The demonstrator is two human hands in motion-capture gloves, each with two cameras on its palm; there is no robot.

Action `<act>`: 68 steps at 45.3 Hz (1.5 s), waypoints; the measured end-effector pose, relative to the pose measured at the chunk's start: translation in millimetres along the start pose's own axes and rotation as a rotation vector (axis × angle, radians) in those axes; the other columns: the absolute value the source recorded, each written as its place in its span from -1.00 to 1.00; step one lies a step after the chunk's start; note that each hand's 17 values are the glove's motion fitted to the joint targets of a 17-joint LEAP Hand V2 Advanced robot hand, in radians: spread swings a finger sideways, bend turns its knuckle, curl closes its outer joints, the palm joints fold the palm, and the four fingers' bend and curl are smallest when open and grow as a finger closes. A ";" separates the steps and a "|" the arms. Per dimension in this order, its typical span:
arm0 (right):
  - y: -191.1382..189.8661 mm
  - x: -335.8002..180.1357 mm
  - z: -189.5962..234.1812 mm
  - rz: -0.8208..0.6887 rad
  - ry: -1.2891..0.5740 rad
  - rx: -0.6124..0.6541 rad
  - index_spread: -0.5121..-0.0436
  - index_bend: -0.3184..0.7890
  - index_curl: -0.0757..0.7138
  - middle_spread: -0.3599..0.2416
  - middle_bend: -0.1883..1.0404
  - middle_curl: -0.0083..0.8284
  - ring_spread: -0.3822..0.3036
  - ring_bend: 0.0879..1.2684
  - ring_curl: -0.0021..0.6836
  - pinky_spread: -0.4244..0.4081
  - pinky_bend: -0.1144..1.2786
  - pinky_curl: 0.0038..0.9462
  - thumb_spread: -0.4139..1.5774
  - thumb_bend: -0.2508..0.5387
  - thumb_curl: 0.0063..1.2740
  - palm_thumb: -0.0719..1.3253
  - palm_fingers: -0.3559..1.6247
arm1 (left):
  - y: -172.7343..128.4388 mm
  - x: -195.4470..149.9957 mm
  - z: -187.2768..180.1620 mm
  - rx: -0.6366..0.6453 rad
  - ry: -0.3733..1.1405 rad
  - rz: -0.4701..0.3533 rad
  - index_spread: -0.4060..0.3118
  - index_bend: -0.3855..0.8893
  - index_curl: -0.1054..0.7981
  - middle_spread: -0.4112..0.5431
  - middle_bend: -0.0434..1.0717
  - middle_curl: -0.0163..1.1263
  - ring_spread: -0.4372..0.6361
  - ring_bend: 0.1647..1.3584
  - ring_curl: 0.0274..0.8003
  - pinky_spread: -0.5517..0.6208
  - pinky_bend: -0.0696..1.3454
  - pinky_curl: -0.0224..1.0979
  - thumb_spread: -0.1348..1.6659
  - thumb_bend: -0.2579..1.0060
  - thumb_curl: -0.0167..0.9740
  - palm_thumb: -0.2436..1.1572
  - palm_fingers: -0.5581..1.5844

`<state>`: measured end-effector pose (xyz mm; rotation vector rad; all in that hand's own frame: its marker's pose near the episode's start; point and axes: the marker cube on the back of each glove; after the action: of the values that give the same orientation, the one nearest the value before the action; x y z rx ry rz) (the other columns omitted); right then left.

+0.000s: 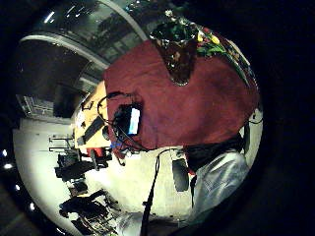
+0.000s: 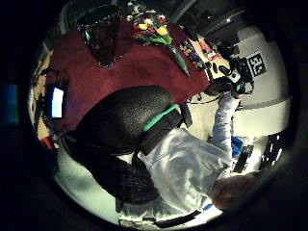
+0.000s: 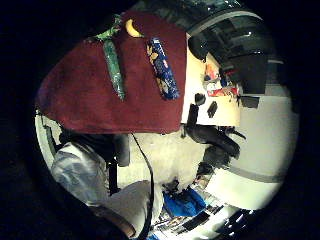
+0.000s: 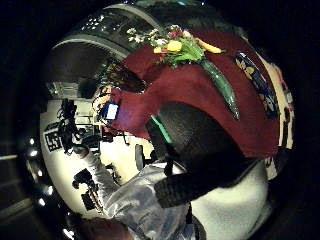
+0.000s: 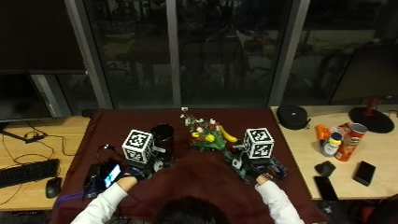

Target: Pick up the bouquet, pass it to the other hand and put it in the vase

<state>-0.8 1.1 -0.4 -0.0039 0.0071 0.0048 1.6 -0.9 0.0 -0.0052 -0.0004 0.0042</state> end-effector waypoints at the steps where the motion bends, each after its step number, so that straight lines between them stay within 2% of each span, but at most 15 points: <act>1: 0.2 -0.2 -0.1 0.001 0.002 -0.001 0.61 -0.29 -0.77 0.24 -0.22 -0.79 0.18 -0.44 -0.75 0.24 -0.31 -0.84 -0.15 0.03 -0.92 -0.53 -0.11 | -0.3 0.1 0.1 -0.001 -0.002 0.000 0.36 -0.40 -0.80 0.27 -0.83 -1.00 0.12 -0.46 -0.84 0.18 -0.19 -0.76 -0.45 -0.55 -0.87 -0.55 -0.34; 4: 1.2 -1.6 -0.1 0.007 0.010 -0.008 0.41 -0.28 -0.66 0.25 -0.19 -0.68 0.20 -0.36 -0.54 0.32 -0.27 -0.71 0.04 0.03 -0.88 -0.49 -0.14 | -2.6 0.4 1.3 -0.010 -0.017 0.000 0.44 -0.33 -0.77 0.43 -0.75 -0.96 0.25 -0.31 -0.70 0.27 -0.09 -0.65 -0.28 -0.57 -0.82 -0.54 -0.40; 6: 1.6 -2.6 0.8 0.008 0.014 -0.016 0.32 -0.33 -0.65 0.22 -0.17 -0.61 0.16 -0.23 -0.41 0.32 -0.23 -0.64 0.14 0.02 -0.86 -0.48 -0.08 | -4.6 1.1 2.7 -0.020 -0.029 0.004 0.47 -0.29 -0.75 0.50 -0.71 -0.94 0.31 -0.24 -0.64 0.32 -0.04 -0.61 -0.19 -0.58 -0.78 -0.52 -0.42; 9: 2.2 -4.2 2.2 0.002 0.017 -0.023 0.23 -0.32 -0.63 0.21 -0.16 -0.54 0.13 -0.17 -0.32 0.31 -0.20 -0.58 0.26 -0.01 -0.83 -0.46 -0.08 | -6.7 3.7 4.8 -0.033 -0.037 0.014 0.51 -0.25 -0.71 0.58 -0.66 -0.92 0.39 -0.18 -0.58 0.37 0.00 -0.56 -0.09 -0.59 -0.73 -0.50 -0.45; 23: -3.1 3.2 3.6 0.041 -0.001 -0.021 0.07 -0.27 -0.54 0.22 -0.16 -0.32 0.07 -0.10 -0.09 0.28 -0.12 -0.41 0.50 -0.19 -0.72 -0.42 -0.11 | -7.7 8.4 8.7 -0.028 -0.024 0.024 0.55 -0.21 -0.57 0.72 -0.59 -0.78 0.55 -0.08 -0.49 0.50 0.04 -0.47 0.13 -0.63 -0.56 -0.47 -0.52; 28: -13.6 14.3 -6.5 0.118 -0.040 0.004 0.21 -0.36 -0.58 0.27 -0.28 -0.32 0.05 0.02 -0.03 0.23 0.07 -0.33 0.52 -0.30 -0.70 -0.44 -0.02 | -7.3 14.1 6.3 -0.038 -0.020 0.025 0.55 -0.20 -0.53 0.73 -0.60 -0.75 0.57 -0.07 -0.47 0.51 0.04 -0.46 0.16 -0.63 -0.52 -0.47 -0.52; 36: -59.1 32.2 -0.3 0.252 -0.101 -0.010 0.36 -0.38 -0.62 0.38 -0.27 -0.23 0.01 0.09 0.07 0.17 0.19 -0.24 0.53 -0.40 -0.66 -0.45 -0.02 | -9.1 30.2 2.4 -0.023 -0.018 0.073 0.55 -0.21 -0.49 0.73 -0.60 -0.70 0.58 -0.07 -0.45 0.52 0.03 -0.44 0.19 -0.63 -0.48 -0.47 -0.52; 44: -107.4 44.4 82.7 0.384 -0.161 -0.079 0.44 -0.41 -0.67 0.42 -0.21 -0.14 -0.03 0.13 0.12 0.15 0.25 -0.21 0.53 -0.42 -0.63 -0.45 -0.02 | -15.9 36.0 12.9 -0.027 0.003 0.100 0.53 -0.21 -0.46 0.73 -0.60 -0.66 0.59 -0.07 -0.44 0.53 0.03 -0.42 0.23 -0.63 -0.45 -0.47 -0.52; 49: -115.6 39.9 149.3 0.416 -0.221 -0.167 0.52 -0.49 -0.75 0.44 -0.13 -0.08 -0.05 0.18 0.15 0.15 0.28 -0.20 0.53 -0.42 -0.60 -0.45 -0.04 | -24.8 24.0 23.4 -0.047 0.008 0.063 0.51 -0.22 -0.45 0.72 -0.59 -0.63 0.59 -0.07 -0.43 0.53 0.02 -0.41 0.25 -0.63 -0.43 -0.45 -0.52; 53: -106.3 33.7 175.2 0.446 -0.238 -0.244 0.56 -0.46 -0.79 0.47 -0.11 -0.06 -0.05 0.20 0.18 0.17 0.30 -0.19 0.52 -0.40 -0.58 -0.43 -0.09 | -26.5 14.9 24.6 -0.045 -0.030 0.030 0.50 -0.22 -0.44 0.72 -0.59 -0.62 0.59 -0.07 -0.43 0.53 0.02 -0.41 0.26 -0.63 -0.42 -0.45 -0.53; 56: -107.3 33.6 188.5 0.483 -0.193 -0.245 0.58 -0.44 -0.80 0.47 -0.10 -0.04 -0.05 0.21 0.18 0.17 0.31 -0.19 0.52 -0.38 -0.56 -0.38 -0.10 | -26.8 7.4 20.5 -0.022 -0.065 0.008 0.49 -0.22 -0.43 0.71 -0.59 -0.61 0.59 -0.07 -0.42 0.54 0.01 -0.41 0.26 -0.63 -0.42 -0.45 -0.53; 63: -100.2 19.5 190.8 0.495 -0.079 -0.258 0.60 -0.30 -0.74 0.40 -0.06 -0.01 -0.11 0.15 0.16 0.09 0.28 -0.21 0.52 -0.25 -0.49 -0.13 -0.07 | -27.1 -3.5 14.5 0.019 -0.053 -0.021 0.46 -0.21 -0.42 0.68 -0.57 -0.57 0.61 -0.09 -0.43 0.57 -0.02 -0.41 0.27 -0.63 -0.41 -0.45 -0.52; 66: -94.7 12.7 186.2 0.486 -0.063 -0.246 0.56 -0.16 -0.63 0.29 -0.03 0.02 -0.18 0.12 0.14 0.04 0.18 -0.25 0.52 -0.22 -0.48 -0.05 0.02 | -25.3 -4.9 13.5 0.020 -0.054 -0.024 0.46 -0.21 -0.41 0.67 -0.57 -0.55 0.61 -0.10 -0.43 0.58 -0.03 -0.41 0.28 -0.63 -0.40 -0.44 -0.51; 67: -93.9 11.7 185.5 0.489 -0.058 -0.233 0.53 -0.04 -0.56 0.23 -0.02 0.02 -0.21 0.09 0.13 0.00 0.13 -0.27 0.53 -0.21 -0.47 -0.02 0.11 | -25.1 -5.4 13.2 0.019 -0.057 -0.024 0.46 -0.21 -0.41 0.67 -0.57 -0.55 0.61 -0.11 -0.43 0.58 -0.04 -0.41 0.28 -0.63 -0.40 -0.44 -0.51; 68: -93.8 11.2 185.1 0.493 -0.056 -0.214 0.49 -0.04 -0.53 0.19 -0.08 0.00 -0.24 0.07 0.11 -0.15 0.20 -0.24 0.53 -0.18 -0.47 0.03 0.21 | -25.1 -6.1 13.0 0.019 -0.060 -0.026 0.45 -0.21 -0.41 0.66 -0.57 -0.55 0.62 -0.11 -0.43 0.58 -0.04 -0.41 0.28 -0.63 -0.40 -0.44 -0.51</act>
<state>12.2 -92.0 185.0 -0.2157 -0.0489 0.4991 -4.4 -26.0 13.1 0.0137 -0.0607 -0.0215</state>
